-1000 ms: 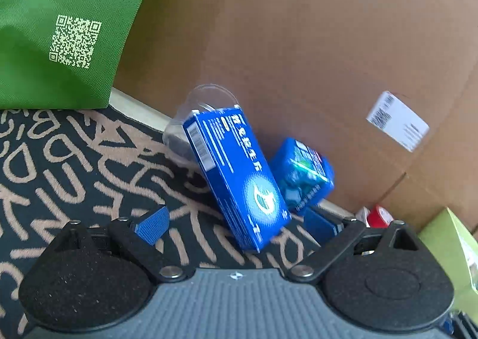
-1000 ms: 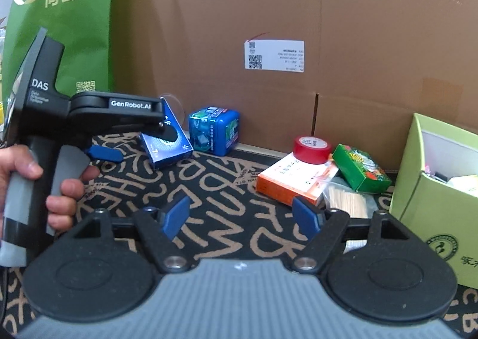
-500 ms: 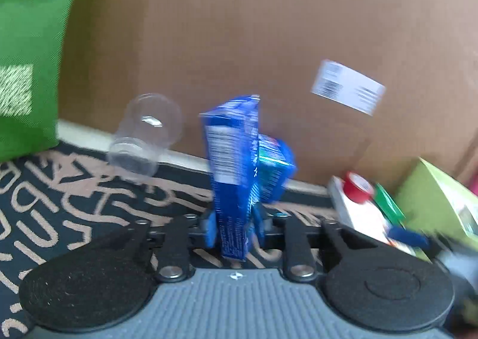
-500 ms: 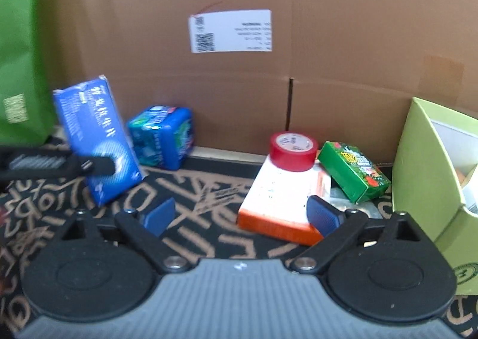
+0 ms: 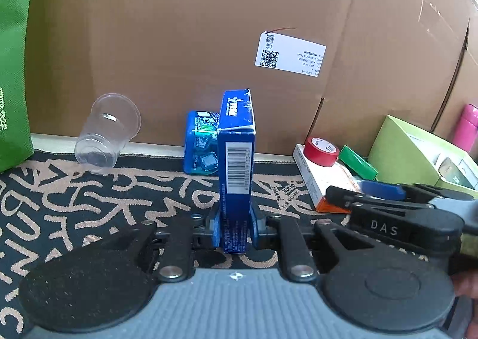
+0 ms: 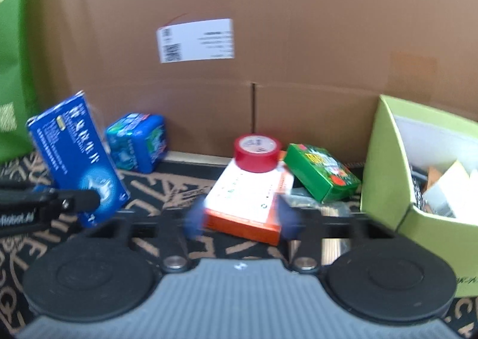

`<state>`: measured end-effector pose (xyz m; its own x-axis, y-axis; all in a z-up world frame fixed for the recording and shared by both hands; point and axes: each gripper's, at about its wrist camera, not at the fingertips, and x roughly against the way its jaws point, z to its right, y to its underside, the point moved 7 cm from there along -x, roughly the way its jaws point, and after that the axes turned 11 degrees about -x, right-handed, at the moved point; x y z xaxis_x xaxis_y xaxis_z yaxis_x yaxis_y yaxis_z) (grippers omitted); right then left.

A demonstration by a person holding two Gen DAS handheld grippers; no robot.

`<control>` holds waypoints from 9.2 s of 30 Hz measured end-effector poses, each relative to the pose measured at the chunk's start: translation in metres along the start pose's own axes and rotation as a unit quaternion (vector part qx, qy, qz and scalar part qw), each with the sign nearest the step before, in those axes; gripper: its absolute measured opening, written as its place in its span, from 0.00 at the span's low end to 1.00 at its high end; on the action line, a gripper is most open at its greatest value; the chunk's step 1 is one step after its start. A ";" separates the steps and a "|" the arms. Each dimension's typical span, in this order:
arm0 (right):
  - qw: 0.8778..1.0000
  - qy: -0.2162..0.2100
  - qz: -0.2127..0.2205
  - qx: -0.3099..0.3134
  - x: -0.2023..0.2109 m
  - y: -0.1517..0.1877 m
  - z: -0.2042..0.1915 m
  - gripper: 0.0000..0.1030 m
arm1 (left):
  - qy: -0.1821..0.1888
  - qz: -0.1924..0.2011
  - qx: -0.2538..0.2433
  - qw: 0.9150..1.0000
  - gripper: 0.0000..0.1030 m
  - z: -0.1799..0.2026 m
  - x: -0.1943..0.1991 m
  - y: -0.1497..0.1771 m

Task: Organize objects
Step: 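Grasp the blue medicine box with left tool while right tool grasps orange-white box, then carry both boxes into the lime-green box and release them, then grasp the toothpick bag with left tool while right tool grasps green box, then lift toothpick bag and green box toward the lime-green box, then lower toothpick bag with left tool while right tool lowers green box into lime-green box, open both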

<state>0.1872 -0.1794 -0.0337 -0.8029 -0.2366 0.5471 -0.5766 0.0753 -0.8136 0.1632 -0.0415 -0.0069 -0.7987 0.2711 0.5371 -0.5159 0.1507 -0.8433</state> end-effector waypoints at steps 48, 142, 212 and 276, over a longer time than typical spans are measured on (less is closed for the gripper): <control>0.995 -0.069 -0.005 0.078 0.055 0.022 -0.011 0.65 | -0.015 0.080 0.005 0.997 0.17 0.010 0.025 -0.021; 0.975 0.162 0.136 0.067 0.081 -0.044 0.111 1.00 | 0.157 -0.051 0.112 0.980 0.86 0.128 -0.075 -0.030; 0.998 -0.041 -0.049 0.014 0.030 0.017 0.056 0.67 | 0.039 -0.008 -0.056 0.998 0.36 0.085 -0.013 0.022; 0.936 0.240 0.228 -0.119 0.130 -0.051 0.242 0.97 | 0.156 0.140 -0.045 0.977 0.82 0.252 -0.033 -0.097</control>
<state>0.1489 -0.4483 0.0314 -0.9158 0.3316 0.2265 -0.1297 0.2897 -0.9483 0.1617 -0.3045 0.0615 -0.7638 0.5885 0.2652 -0.2508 0.1081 -0.9620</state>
